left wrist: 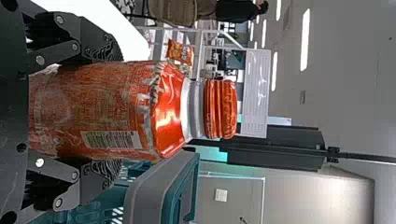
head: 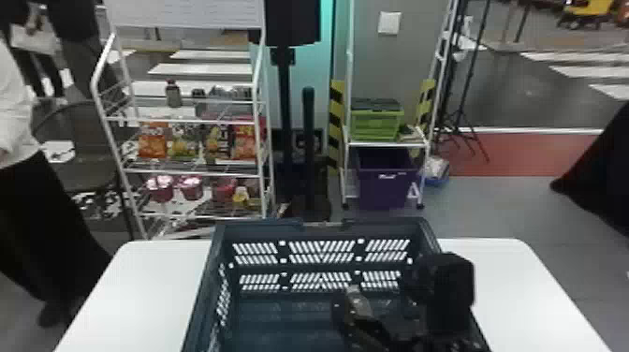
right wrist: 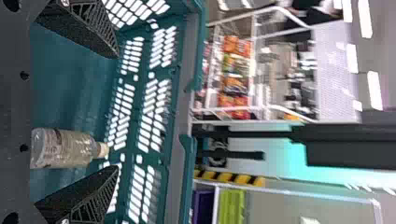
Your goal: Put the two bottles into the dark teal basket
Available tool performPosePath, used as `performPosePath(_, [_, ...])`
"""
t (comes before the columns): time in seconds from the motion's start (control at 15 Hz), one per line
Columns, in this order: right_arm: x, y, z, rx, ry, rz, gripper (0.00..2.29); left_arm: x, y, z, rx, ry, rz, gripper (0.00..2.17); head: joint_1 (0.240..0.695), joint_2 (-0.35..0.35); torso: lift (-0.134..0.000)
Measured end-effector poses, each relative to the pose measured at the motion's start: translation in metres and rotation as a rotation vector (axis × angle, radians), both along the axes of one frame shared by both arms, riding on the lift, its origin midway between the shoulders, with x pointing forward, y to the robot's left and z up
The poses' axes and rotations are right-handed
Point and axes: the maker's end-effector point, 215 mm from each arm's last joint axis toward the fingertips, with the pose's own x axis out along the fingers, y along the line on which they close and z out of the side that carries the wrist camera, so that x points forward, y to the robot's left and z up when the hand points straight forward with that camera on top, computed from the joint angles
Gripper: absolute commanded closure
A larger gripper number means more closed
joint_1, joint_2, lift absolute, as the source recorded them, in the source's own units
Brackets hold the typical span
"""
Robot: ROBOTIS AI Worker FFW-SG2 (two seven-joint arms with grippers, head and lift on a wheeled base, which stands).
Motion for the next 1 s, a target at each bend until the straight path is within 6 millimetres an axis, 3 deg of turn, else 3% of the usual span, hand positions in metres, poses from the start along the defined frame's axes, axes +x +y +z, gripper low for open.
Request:
performPosePath(0.27, [-0.066, -0.072, 0.032, 0.093, -0.183, -0.075, 0.04, 0.001, -0.016, 0.015, 0.009, -0.018, -0.015, 2.10, 0.499, 0.000, 0.000])
performPosePath(0.47, [-0.114, -0.122, 0.039, 0.144, -0.278, -0.115, 0.04, -0.001, -0.037, 0.020, 0.018, -0.019, -0.033, 2.10, 0.499, 0.000, 0.000])
performPosePath(0.6, [-0.139, -0.145, 0.026, 0.144, -0.296, -0.137, 0.04, -0.001, -0.049, 0.024, 0.020, -0.022, -0.032, 2.10, 0.499, 0.000, 0.000])
performPosePath(0.73, [-0.158, -0.158, -0.004, 0.141, -0.259, -0.138, 0.04, -0.002, -0.061, 0.026, 0.021, -0.024, -0.038, 2.10, 0.499, 0.000, 0.000])
performPosePath(1.0, [-0.175, -0.171, -0.053, 0.135, -0.178, -0.159, 0.04, -0.001, -0.070, 0.031, 0.021, -0.032, -0.036, 2.10, 0.499, 0.000, 0.000])
